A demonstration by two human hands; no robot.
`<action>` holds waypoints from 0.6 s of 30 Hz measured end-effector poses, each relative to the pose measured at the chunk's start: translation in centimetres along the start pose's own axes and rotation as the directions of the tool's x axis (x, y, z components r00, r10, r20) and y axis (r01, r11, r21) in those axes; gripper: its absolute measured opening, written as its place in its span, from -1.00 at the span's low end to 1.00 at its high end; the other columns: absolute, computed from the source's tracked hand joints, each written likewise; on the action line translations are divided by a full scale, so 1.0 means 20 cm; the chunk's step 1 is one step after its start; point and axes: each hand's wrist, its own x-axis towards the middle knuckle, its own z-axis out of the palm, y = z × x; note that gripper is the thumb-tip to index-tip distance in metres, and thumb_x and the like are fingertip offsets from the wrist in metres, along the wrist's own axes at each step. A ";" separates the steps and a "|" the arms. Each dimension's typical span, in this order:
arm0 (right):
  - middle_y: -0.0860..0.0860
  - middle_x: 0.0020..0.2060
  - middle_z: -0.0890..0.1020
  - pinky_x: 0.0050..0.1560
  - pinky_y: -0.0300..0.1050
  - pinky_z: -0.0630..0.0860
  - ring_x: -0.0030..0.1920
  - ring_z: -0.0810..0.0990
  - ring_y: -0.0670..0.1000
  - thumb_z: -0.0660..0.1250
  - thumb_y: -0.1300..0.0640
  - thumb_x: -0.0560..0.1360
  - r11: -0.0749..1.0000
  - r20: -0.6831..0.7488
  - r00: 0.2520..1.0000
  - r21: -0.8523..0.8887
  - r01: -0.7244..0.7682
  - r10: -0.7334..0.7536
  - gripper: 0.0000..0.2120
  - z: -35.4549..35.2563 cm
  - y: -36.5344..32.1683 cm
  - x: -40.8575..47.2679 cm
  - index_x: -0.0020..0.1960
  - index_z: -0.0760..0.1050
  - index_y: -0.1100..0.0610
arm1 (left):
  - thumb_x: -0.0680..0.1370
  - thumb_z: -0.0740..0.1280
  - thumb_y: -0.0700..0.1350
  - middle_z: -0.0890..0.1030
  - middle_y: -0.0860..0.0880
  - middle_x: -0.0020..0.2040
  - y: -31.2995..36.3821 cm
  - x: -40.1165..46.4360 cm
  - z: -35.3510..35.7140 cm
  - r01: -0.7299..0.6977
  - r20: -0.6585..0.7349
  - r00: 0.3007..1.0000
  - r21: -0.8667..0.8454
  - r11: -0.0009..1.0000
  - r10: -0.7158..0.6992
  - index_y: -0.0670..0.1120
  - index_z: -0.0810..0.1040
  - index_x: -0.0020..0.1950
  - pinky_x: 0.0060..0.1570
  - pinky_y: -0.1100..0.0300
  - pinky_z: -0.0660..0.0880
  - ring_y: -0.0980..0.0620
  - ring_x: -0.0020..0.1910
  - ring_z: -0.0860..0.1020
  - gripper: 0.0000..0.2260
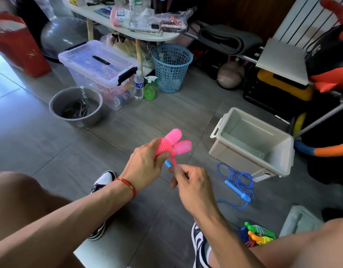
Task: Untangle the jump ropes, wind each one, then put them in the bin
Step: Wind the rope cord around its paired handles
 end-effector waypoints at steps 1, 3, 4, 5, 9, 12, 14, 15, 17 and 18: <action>-0.16 -0.61 0.48 -0.38 -0.13 0.36 -0.55 0.38 -0.09 0.26 0.12 0.63 1.000 -0.003 1.000 -0.007 0.005 -0.005 -0.64 -0.01 -0.01 0.01 -0.26 0.59 0.26 | 0.58 0.24 0.13 0.62 -0.07 -0.10 0.00 -0.01 0.01 -0.045 -0.006 0.999 0.020 0.999 0.046 -0.06 0.51 0.31 -0.16 -0.04 0.53 -0.23 -0.13 0.58 -0.61; -0.19 -0.62 0.46 -0.38 -0.11 0.40 -0.55 0.40 -0.10 0.27 0.12 0.64 1.000 -0.013 1.000 -0.008 0.009 -0.009 -0.61 -0.03 -0.01 0.02 -0.32 0.56 0.23 | 0.59 0.19 0.17 0.58 -0.09 -0.11 0.01 -0.02 0.04 -0.120 -0.025 0.992 0.089 0.989 0.122 -0.07 0.45 0.42 -0.21 -0.04 0.53 -0.23 -0.17 0.57 -0.51; -0.21 -0.60 0.49 -0.37 -0.13 0.36 -0.54 0.41 -0.11 0.27 0.13 0.64 1.000 -0.021 1.000 -0.020 0.020 -0.020 -0.62 -0.04 0.00 0.02 -0.33 0.57 0.20 | 0.59 0.17 0.19 0.55 -0.09 -0.12 0.01 -0.03 0.06 -0.151 -0.032 0.987 0.124 0.981 0.156 -0.07 0.40 0.46 -0.24 -0.04 0.52 -0.23 -0.20 0.56 -0.48; -0.22 -0.59 0.50 -0.37 -0.20 0.30 -0.53 0.42 -0.13 0.26 0.15 0.64 0.999 -0.026 0.999 -0.026 0.028 -0.029 -0.63 -0.05 0.00 0.02 -0.33 0.59 0.17 | 0.60 0.15 0.19 0.53 -0.08 -0.12 0.02 -0.04 0.08 -0.174 -0.030 0.983 0.152 0.973 0.181 -0.05 0.34 0.50 -0.24 -0.04 0.52 -0.22 -0.21 0.55 -0.47; -0.08 -0.58 0.47 -0.38 -0.08 0.34 -0.49 0.34 -0.13 0.30 0.02 0.60 0.998 -0.084 0.996 0.067 -0.009 0.014 -0.61 -0.09 0.04 0.03 -0.30 0.57 0.24 | 0.63 0.13 0.15 0.49 -0.09 0.08 0.05 -0.10 0.11 -0.253 0.050 0.967 0.128 0.959 0.249 -0.04 0.19 0.61 -0.08 -0.11 0.52 -0.15 -0.03 0.53 -0.43; 0.14 -0.44 0.53 -0.31 0.12 0.55 -0.36 0.44 0.02 0.31 -0.39 0.46 0.987 -0.085 0.992 0.136 -0.082 0.095 -0.33 -0.11 0.05 0.05 -0.23 0.54 0.27 | 0.65 0.25 0.01 0.41 -0.07 0.14 0.09 -0.11 0.09 -0.339 0.071 0.937 -0.040 0.940 0.341 -0.05 0.23 0.62 0.10 0.11 0.49 -0.06 0.00 0.48 -0.46; 0.14 -0.45 0.46 -0.39 0.10 0.50 -0.37 0.38 0.02 0.33 -0.45 0.42 0.982 -0.101 0.990 0.167 -0.084 0.102 -0.26 -0.12 0.06 0.05 -0.23 0.52 0.31 | 0.62 0.32 -0.01 0.39 -0.03 0.15 0.11 -0.10 0.05 -0.307 0.085 0.942 -0.174 0.935 0.325 0.05 0.31 0.59 0.08 0.26 0.47 0.01 0.04 0.48 -0.47; 0.19 -0.44 0.44 -0.42 0.05 0.46 -0.38 0.36 0.01 0.35 -0.42 0.44 0.978 -0.102 0.991 0.196 -0.066 0.087 -0.25 -0.13 0.07 0.05 -0.24 0.50 0.34 | 0.59 0.36 -0.01 0.41 -0.02 0.14 0.12 -0.09 0.03 -0.250 0.099 0.955 -0.244 0.937 0.281 0.09 0.36 0.56 0.05 0.26 0.50 0.03 0.05 0.50 -0.47; 0.27 -0.41 0.42 -0.44 0.08 0.54 -0.37 0.38 0.02 0.42 -0.34 0.44 0.962 -0.060 0.997 0.273 -0.025 0.043 -0.29 -0.12 0.08 0.06 -0.25 0.47 0.38 | 0.51 0.47 -0.08 0.49 -0.06 0.13 0.13 -0.06 -0.01 -0.020 0.188 0.975 -0.447 0.894 0.116 0.10 0.45 0.46 -0.10 0.08 0.60 -0.05 -0.05 0.59 -0.47; 0.29 -0.41 0.41 -0.42 0.16 0.57 -0.35 0.40 0.03 0.45 -0.31 0.43 0.953 -0.025 1.000 0.302 -0.006 0.014 -0.33 -0.12 0.08 0.07 -0.26 0.49 0.35 | 0.47 0.49 -0.16 0.53 -0.12 0.15 0.14 -0.04 -0.03 0.143 0.276 0.961 -0.574 0.806 0.026 0.06 0.47 0.42 -0.15 -0.05 0.63 -0.11 -0.09 0.62 -0.47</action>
